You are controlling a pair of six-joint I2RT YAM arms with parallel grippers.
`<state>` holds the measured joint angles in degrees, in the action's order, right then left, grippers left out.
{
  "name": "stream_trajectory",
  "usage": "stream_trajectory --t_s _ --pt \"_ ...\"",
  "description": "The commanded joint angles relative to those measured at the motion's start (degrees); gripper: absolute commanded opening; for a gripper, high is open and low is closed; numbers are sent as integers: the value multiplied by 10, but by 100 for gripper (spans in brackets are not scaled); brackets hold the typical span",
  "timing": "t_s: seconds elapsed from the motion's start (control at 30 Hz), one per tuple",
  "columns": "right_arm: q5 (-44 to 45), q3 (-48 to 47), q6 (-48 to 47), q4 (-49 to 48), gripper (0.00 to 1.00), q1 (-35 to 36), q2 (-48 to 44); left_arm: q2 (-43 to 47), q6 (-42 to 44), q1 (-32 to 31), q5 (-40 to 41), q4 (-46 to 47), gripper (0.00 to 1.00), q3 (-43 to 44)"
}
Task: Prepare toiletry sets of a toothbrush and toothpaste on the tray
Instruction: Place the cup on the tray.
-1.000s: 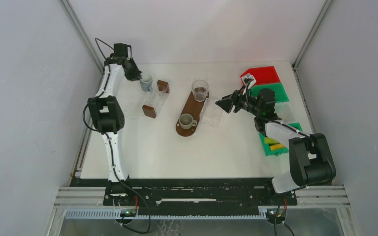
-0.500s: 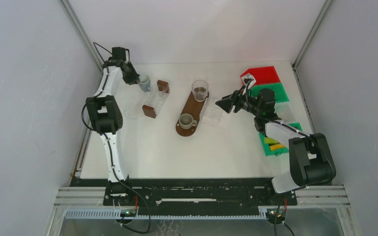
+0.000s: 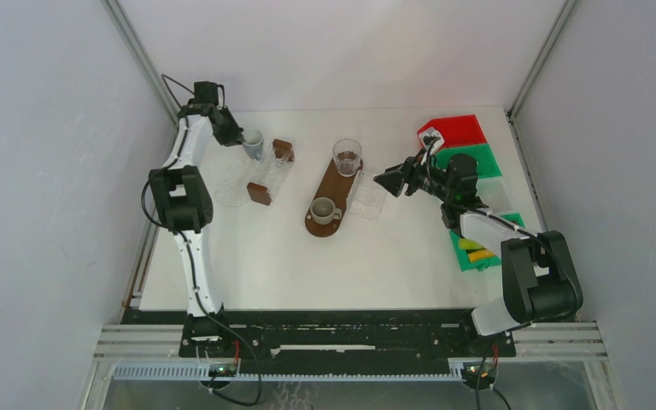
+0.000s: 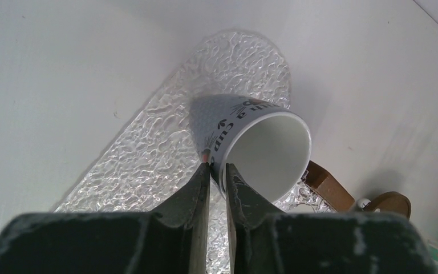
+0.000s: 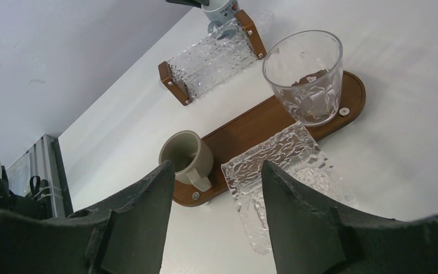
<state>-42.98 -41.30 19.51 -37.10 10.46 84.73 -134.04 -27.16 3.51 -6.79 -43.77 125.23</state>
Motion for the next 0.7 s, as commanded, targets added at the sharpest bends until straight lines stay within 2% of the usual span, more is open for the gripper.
stream_trajectory --t_s 0.0,0.2,0.3,0.43,0.57,0.67 --pt "-6 -5 4 -28 65 -4 -2 40 -14 1 -18 16 22 -4" --pt "-10 -5 4 -28 65 -3 -5 76 -17 8 12 28 36 -21" --pt "-11 -6 1 -27 65 -1 -9 101 -11 10 23 28 39 -21" --pt "-13 -11 -7 -15 65 8 -23 182 -1 10 29 46 44 -56" --pt "7 -34 -39 46 66 38 -59 351 -1 -14 9 194 48 -237" --pt "35 -55 -76 124 66 59 -106 479 22 -69 17 312 58 -372"
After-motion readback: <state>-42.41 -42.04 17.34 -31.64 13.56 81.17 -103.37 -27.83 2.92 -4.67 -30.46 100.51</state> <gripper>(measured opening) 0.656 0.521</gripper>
